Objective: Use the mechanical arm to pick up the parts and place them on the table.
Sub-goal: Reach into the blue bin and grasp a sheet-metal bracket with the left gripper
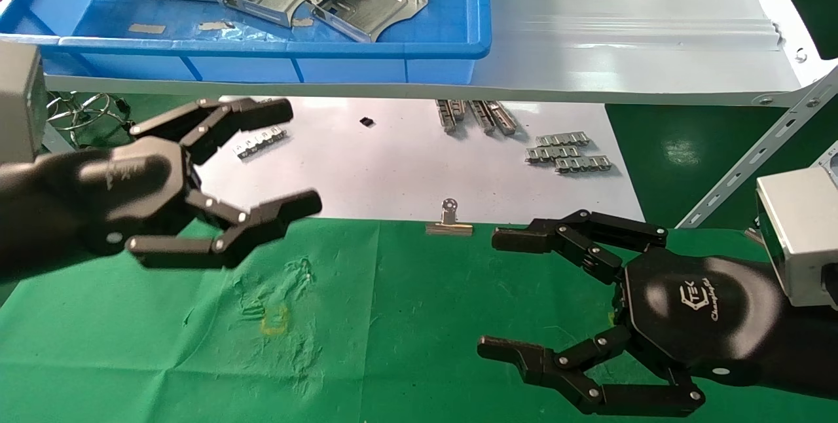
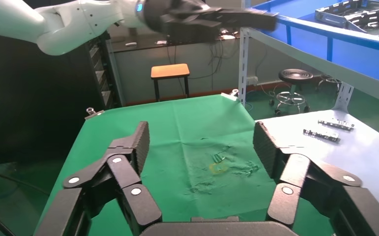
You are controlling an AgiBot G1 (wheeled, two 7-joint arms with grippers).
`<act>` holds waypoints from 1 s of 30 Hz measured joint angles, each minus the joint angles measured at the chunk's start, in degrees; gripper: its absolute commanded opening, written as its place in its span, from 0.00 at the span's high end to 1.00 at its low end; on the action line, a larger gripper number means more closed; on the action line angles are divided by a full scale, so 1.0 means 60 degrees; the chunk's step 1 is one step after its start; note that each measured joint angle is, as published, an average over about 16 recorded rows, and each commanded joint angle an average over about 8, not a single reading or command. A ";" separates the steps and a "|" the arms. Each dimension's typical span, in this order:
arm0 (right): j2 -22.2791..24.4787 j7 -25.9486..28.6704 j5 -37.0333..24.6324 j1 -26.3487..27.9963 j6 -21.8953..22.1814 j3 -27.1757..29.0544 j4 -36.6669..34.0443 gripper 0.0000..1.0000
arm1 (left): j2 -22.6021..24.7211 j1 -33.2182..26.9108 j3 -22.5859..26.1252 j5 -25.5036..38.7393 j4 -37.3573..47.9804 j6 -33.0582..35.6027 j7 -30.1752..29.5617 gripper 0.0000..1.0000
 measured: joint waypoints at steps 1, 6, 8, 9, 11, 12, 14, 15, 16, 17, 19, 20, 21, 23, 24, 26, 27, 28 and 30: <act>0.0000 0.0000 0.0000 0.0000 0.0000 0.0000 0.0000 1.00 | 0.0088 -0.0154 0.0023 0.0086 0.0115 -0.0168 -0.0051 0.00; 0.0000 0.0000 0.0000 0.0000 0.0000 0.0000 0.0000 1.00 | 0.0519 -0.1105 0.0222 0.0630 0.0858 -0.0984 -0.0420 0.00; 0.0000 0.0000 0.0000 0.0000 0.0000 0.0000 0.0000 1.00 | 0.0670 -0.1555 0.0334 0.0903 0.1238 -0.1278 -0.0581 0.00; 0.0000 0.0000 0.0000 0.0000 0.0000 0.0000 0.0000 1.00 | 0.0740 -0.1792 0.0397 0.1051 0.1446 -0.1414 -0.0660 0.00; 0.0000 0.0000 0.0000 0.0000 0.0000 0.0000 0.0000 1.00 | 0.0865 -0.2271 0.0534 0.1364 0.1877 -0.1658 -0.0806 0.00; 0.0000 0.0000 0.0000 0.0000 0.0000 0.0000 0.0000 1.00 | 0.0923 -0.2518 0.0610 0.1533 0.2108 -0.1766 -0.0873 0.00; 0.0000 0.0000 0.0000 0.0000 0.0000 0.0000 0.0000 1.00 | 0.1025 -0.3012 0.0777 0.1882 0.2595 -0.1940 -0.1004 0.00; 0.0000 0.0000 0.0000 0.0000 0.0000 0.0000 0.0000 1.00 | 0.1072 -0.3268 0.0869 0.2070 0.2853 -0.2013 -0.1050 0.00; 0.0000 0.0000 0.0000 0.0000 0.0000 0.0000 0.0000 1.00 | 0.1118 -0.3517 0.0959 0.2252 0.3116 -0.2071 -0.1086 0.00; 0.0000 0.0000 0.0000 0.0000 0.0000 0.0000 0.0000 1.00 | 0.1163 -0.3765 0.1047 0.2434 0.3381 -0.2113 -0.1104 0.00; 0.0000 0.0000 0.0000 0.0000 0.0000 0.0000 0.0000 1.00 | 0.1259 -0.4255 0.1226 0.2803 0.3932 -0.2175 -0.1079 0.00; 0.0000 0.0000 0.0000 0.0000 0.0000 0.0000 0.0000 1.00 | 0.1313 -0.4489 0.1315 0.2982 0.4214 -0.2201 -0.1054 0.00; 0.0000 0.0000 0.0000 0.0000 0.0000 0.0000 0.0000 1.00 | 0.1371 -0.4721 0.1405 0.3162 0.4508 -0.2225 -0.1022 0.00; 0.0000 0.0000 0.0000 0.0000 0.0000 0.0000 0.0000 1.00 | 0.1503 -0.5160 0.1580 0.3505 0.5091 -0.2271 -0.0939 0.00; 0.0000 0.0000 0.0000 0.0000 0.0000 0.0000 0.0000 1.00 | 0.1576 -0.5370 0.1665 0.3668 0.5386 -0.2295 -0.0883 0.00; 0.0000 0.0000 0.0000 0.0000 0.0000 0.0000 0.0000 1.00 | 0.1729 -0.5767 0.1825 0.3977 0.5971 -0.2348 -0.0757 0.00; 0.0000 0.0000 0.0000 0.0000 0.0000 0.0000 0.0000 1.00 | 0.1811 -0.5958 0.1903 0.4123 0.6266 -0.2376 -0.0688 0.00; 0.0000 0.0000 0.0000 0.0000 0.0000 0.0000 0.0000 1.00 | 0.1893 -0.6139 0.1976 0.4260 0.6552 -0.2408 -0.0612 0.00; 0.0000 0.0000 0.0000 0.0000 0.0000 0.0000 0.0000 1.00 | 0.2061 -0.6475 0.2104 0.4506 0.7102 -0.2494 -0.0434 0.00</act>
